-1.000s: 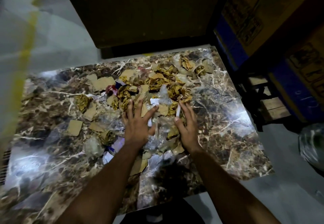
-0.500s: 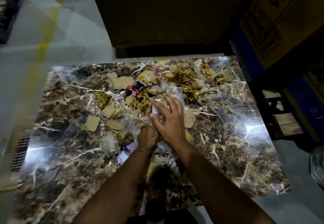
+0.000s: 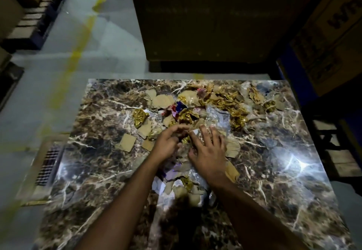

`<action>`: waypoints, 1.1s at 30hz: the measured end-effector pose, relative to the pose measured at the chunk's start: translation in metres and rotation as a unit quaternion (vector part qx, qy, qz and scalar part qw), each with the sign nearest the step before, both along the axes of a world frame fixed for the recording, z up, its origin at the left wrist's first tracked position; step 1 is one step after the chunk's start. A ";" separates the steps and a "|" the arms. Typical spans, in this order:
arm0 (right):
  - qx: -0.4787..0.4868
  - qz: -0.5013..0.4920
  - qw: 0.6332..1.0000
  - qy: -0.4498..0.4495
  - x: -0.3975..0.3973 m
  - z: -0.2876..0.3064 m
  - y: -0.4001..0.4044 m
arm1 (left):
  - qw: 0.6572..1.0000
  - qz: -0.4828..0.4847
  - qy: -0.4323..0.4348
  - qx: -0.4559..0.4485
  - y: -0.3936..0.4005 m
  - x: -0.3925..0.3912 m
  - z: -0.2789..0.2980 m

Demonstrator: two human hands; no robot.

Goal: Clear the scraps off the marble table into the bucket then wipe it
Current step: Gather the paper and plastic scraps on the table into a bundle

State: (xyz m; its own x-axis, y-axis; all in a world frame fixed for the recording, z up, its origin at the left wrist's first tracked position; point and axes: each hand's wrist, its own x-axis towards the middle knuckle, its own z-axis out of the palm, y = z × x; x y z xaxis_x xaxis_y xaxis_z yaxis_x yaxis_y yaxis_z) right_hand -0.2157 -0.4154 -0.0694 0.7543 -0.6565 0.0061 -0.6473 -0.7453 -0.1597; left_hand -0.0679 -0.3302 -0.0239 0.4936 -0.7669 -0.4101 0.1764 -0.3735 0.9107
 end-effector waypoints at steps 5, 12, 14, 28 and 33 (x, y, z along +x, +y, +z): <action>-0.003 -0.012 1.000 0.016 0.001 -0.002 0.000 | 0.996 0.074 -0.043 -0.021 0.019 0.029 0.013; -0.017 -0.025 0.999 0.009 0.002 -0.004 -0.001 | 0.902 0.299 -0.305 0.056 0.142 0.065 -0.027; -0.019 -0.028 0.999 0.013 0.003 -0.005 -0.001 | 0.896 0.298 -0.315 0.095 0.181 0.052 -0.049; -0.027 -0.041 0.998 0.029 0.005 -0.003 0.001 | 0.880 -0.068 -0.470 0.028 0.125 -0.062 -0.084; -0.009 -0.035 0.999 0.031 0.004 -0.002 -0.001 | 0.926 -0.016 -0.376 0.028 0.113 -0.067 -0.070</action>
State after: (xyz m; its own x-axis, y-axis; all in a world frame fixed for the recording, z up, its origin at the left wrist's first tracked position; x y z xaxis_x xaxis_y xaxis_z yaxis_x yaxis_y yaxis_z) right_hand -0.2115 -0.4161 -0.0718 0.7065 -0.7072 -0.0266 -0.7056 -0.7009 -0.1041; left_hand -0.1346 -0.2170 -0.0942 0.6334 -0.7738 0.0010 -0.5124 -0.4185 0.7499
